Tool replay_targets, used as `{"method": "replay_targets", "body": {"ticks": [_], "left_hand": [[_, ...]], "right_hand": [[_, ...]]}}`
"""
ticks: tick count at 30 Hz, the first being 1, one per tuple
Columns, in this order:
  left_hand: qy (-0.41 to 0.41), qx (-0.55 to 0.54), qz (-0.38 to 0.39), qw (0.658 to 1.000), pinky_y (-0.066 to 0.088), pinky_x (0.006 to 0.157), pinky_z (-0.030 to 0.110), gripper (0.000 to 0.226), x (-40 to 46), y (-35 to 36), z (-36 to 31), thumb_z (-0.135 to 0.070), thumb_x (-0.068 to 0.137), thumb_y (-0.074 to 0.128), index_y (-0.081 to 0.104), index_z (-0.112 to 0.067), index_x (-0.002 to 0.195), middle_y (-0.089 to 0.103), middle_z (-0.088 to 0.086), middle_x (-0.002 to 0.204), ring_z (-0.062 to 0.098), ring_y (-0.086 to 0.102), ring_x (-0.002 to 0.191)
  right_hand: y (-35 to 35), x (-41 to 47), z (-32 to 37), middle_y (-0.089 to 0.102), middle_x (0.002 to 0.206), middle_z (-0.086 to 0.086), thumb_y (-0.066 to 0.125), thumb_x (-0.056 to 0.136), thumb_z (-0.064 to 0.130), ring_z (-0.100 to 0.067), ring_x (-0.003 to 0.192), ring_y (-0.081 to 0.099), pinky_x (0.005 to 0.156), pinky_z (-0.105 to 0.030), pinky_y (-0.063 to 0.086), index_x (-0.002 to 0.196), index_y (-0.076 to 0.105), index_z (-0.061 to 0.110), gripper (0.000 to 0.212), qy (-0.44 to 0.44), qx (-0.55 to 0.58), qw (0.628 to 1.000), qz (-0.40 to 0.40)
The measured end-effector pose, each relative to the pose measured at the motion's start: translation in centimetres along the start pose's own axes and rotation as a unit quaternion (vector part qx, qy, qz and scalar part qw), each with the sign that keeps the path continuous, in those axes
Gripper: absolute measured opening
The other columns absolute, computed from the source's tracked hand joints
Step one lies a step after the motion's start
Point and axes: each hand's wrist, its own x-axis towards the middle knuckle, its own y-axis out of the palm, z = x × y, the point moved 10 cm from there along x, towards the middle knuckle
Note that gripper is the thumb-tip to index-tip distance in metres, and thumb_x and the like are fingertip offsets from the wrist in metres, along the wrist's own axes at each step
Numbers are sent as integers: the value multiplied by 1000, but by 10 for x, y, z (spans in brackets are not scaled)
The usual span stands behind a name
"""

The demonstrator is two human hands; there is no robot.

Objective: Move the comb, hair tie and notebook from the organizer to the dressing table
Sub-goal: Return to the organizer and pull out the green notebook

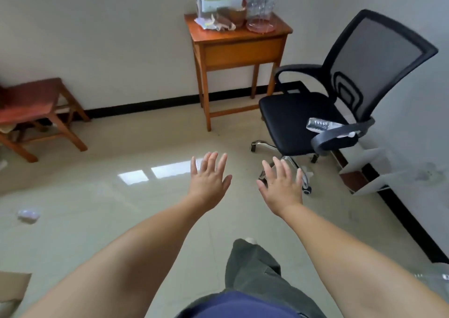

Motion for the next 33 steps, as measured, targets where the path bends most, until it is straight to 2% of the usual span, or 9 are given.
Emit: {"method": "replay_targets", "body": {"ticks": [6, 12, 17, 23, 28, 33], "left_hand": [[-48, -15, -5, 999, -9, 115, 50, 61, 168, -33, 16, -49, 94, 18, 1, -25, 147, 7, 3, 158, 21, -2, 146], [-104, -15, -15, 994, -7, 116, 52, 61, 313, -45, 81, -49, 94, 18, 3, -24, 147, 5, 3, 158, 21, -2, 146], [-74, 5, -39, 996, -4, 117, 53, 61, 475, -69, 126, -49, 94, 18, 1, -24, 147, 5, 4, 158, 22, -3, 146], [-58, -2, -73, 996, -3, 116, 52, 62, 664, -140, 179, -48, 94, 24, 4, -24, 147, 9, 6, 158, 22, 0, 146], [-78, -66, -96, 990, 5, 118, 49, 65, 774, -161, 198, -45, 91, 34, 6, -25, 146, 14, 7, 157, 26, 7, 145], [-143, -183, -144, 962, 19, 118, 42, 78, 859, -164, 236, -44, 88, 50, 8, -13, 147, 19, 10, 155, 24, 14, 144]], "right_hand": [[-48, 192, -26, 8, 159, -2, 23, 93, 50, -21, 146, 1, 114, -56, 0, 147, 11, 29, 59, -20, -11, 1000, 1], [-75, 370, 14, 10, 159, -3, 20, 93, 52, -22, 146, 3, 115, -56, 2, 147, 9, 30, 59, -89, -14, 996, -20], [-104, 534, 41, 14, 158, -4, 22, 94, 50, -23, 146, 6, 115, -55, 5, 146, 12, 30, 57, -71, 9, 996, -55], [-179, 696, 55, 20, 157, -6, 27, 95, 45, -24, 145, 13, 115, -50, 16, 146, 19, 25, 55, -43, 61, 991, -108], [-213, 805, 59, 24, 154, -10, 29, 96, 40, -27, 143, 19, 114, -45, 24, 145, 23, 21, 53, -40, 90, 986, -131], [-233, 921, 86, 24, 153, -11, 35, 96, 30, -28, 139, 26, 107, -44, 33, 143, 26, 15, 51, -92, 161, 975, -125]]}}
